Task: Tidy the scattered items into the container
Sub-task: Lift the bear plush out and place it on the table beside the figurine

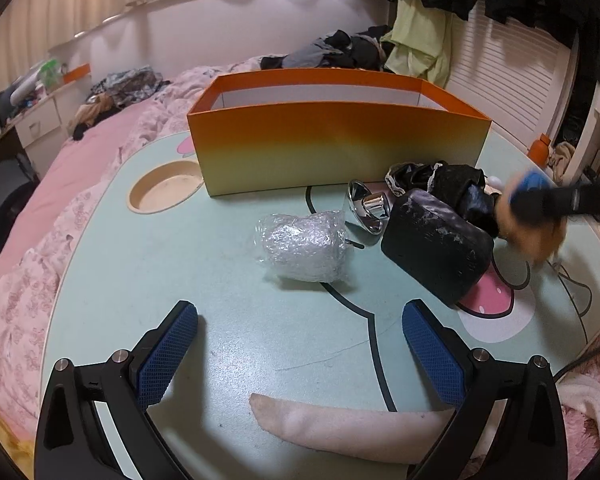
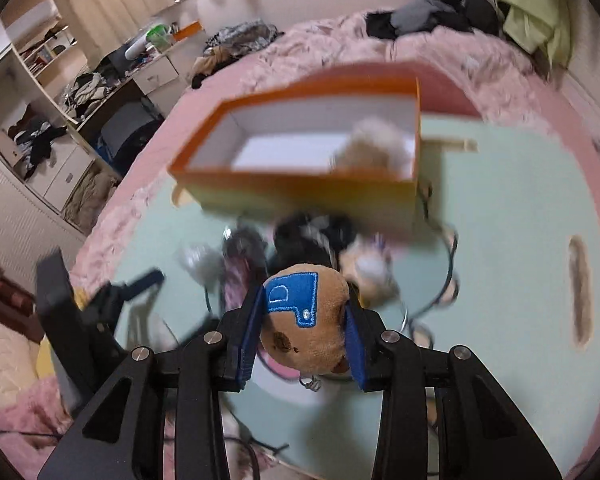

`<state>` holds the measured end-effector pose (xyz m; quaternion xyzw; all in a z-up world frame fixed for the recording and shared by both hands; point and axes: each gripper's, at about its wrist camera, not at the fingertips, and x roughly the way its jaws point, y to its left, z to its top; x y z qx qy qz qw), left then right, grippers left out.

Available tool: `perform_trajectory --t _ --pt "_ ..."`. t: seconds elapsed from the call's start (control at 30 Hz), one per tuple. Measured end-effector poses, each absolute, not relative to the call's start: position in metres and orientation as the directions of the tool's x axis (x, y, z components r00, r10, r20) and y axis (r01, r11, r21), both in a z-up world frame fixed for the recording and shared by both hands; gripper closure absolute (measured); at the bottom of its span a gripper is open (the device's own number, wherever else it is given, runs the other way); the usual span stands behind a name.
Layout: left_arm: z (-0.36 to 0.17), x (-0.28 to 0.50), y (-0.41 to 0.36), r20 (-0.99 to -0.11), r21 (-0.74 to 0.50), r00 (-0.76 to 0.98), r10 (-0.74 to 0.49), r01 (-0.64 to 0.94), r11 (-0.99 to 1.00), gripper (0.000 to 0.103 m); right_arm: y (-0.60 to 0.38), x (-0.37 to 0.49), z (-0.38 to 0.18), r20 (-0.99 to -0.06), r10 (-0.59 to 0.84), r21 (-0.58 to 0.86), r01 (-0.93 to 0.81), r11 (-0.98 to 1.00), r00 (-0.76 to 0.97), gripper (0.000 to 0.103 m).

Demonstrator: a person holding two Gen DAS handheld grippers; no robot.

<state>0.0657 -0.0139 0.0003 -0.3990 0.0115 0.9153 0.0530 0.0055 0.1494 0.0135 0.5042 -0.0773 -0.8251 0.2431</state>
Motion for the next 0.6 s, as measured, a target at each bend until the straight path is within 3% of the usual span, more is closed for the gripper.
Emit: perform_trajectory --t 0.17,0.37,0.4,0.47,0.53,0.6 --pt "0.000 0.066 -0.014 -0.732 -0.020 -0.676 0.087 -0.106 -0.994 0.001 0.145 -0.002 -0.018 -0.807 -0.472 0.394 0.272 -0.878 -0.356 0.061" --pt "0.000 0.065 -0.014 -0.732 -0.021 -0.676 0.087 -0.105 -0.994 0.001 0.141 0.012 -0.009 -0.725 -0.536 0.418 0.342 -0.842 -0.433 0.058" --pt "0.000 0.065 -0.014 -0.732 -0.021 -0.676 0.087 -0.106 -0.994 0.001 0.142 0.017 -0.007 -0.715 -0.535 0.407 0.354 -0.842 -0.450 0.056" --pt "0.000 0.065 -0.014 -0.732 -0.021 -0.676 0.087 -0.105 -0.994 0.001 0.143 0.025 0.003 -0.686 -0.521 0.370 0.374 -0.851 -0.508 0.040" --pt "0.000 0.065 -0.014 -0.732 -0.021 -0.676 0.087 -0.106 -0.994 0.001 0.151 0.034 0.013 -0.645 -0.498 0.346 0.359 -0.867 -0.580 0.031" --pt "0.000 0.065 -0.013 -0.732 -0.021 -0.676 0.087 -0.105 -0.994 0.001 0.162 0.042 0.020 -0.607 -0.470 0.337 0.328 -0.883 -0.641 0.030"
